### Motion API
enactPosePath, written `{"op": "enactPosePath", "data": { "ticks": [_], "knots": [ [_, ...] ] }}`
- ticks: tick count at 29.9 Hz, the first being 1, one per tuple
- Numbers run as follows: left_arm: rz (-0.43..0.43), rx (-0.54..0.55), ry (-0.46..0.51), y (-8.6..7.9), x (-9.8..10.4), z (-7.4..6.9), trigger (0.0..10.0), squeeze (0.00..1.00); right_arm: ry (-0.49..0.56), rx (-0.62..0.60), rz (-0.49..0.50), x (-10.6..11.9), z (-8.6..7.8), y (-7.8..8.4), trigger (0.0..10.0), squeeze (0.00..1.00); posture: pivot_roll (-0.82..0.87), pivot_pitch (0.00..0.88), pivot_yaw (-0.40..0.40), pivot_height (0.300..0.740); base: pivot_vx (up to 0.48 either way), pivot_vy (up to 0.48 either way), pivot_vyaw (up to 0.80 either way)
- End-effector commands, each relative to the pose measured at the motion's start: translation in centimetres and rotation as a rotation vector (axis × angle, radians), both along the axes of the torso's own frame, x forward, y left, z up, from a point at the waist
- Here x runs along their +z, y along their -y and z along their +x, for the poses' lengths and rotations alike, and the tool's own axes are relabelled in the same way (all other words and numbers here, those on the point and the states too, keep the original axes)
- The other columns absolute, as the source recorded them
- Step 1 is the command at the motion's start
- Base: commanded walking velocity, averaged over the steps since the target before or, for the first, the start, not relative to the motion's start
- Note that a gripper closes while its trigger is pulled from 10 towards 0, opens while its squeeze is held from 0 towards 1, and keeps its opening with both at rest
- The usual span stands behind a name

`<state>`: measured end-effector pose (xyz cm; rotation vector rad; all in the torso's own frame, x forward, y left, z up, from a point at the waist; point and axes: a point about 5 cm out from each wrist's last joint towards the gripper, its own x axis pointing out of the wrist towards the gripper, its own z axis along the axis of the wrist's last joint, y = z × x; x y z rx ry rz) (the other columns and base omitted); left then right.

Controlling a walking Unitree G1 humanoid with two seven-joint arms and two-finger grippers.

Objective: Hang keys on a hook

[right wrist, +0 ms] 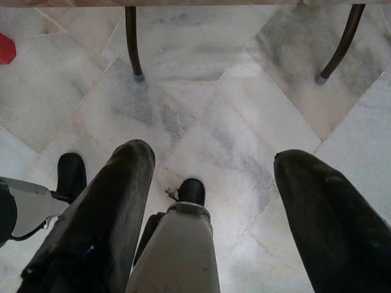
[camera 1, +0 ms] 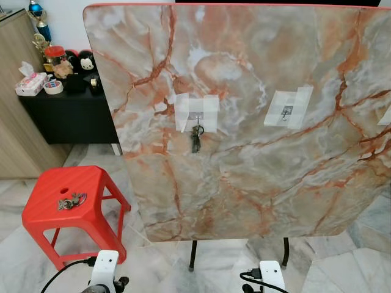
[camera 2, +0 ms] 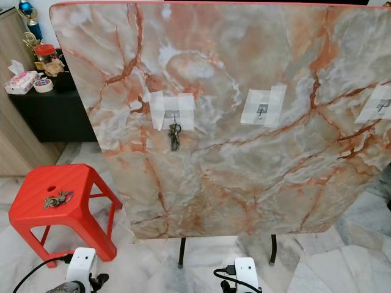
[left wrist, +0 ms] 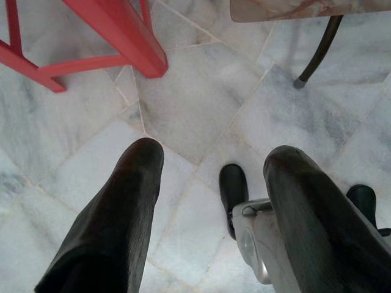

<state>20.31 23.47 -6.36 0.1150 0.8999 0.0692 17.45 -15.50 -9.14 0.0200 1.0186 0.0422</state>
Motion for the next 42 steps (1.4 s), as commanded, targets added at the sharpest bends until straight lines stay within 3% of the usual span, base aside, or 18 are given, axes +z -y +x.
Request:
{"op": "enactPosePath", "data": {
  "ticks": [1,9,21,42],
  "knots": [
    [-0.010,0.022,-0.031,0.3,-0.6,-0.9,10.0,0.00,-0.005,-0.016,0.002,-0.1,-0.3,0.2,10.0,0.00,0.02,0.000,-0.044,0.740,0.000,0.000,0.00],
    [-0.021,0.027,-0.042,0.8,-1.0,-1.2,10.0,0.00,0.021,0.026,-0.025,0.0,-0.1,0.2,10.0,0.00,0.01,0.000,-0.038,0.740,0.000,0.299,0.20],
    [-0.025,0.018,-0.046,1.3,-1.0,-1.1,10.0,0.00,0.014,-0.022,0.008,-0.1,-0.2,0.1,10.0,0.00,0.01,0.000,-0.035,0.740,0.000,0.480,0.07],
    [-0.030,0.056,-0.063,1.0,-1.3,-1.7,10.0,0.00,0.019,-0.016,0.000,0.1,0.1,0.3,10.0,0.00,0.02,0.000,-0.049,0.740,0.000,0.480,0.00]
  ]
}}
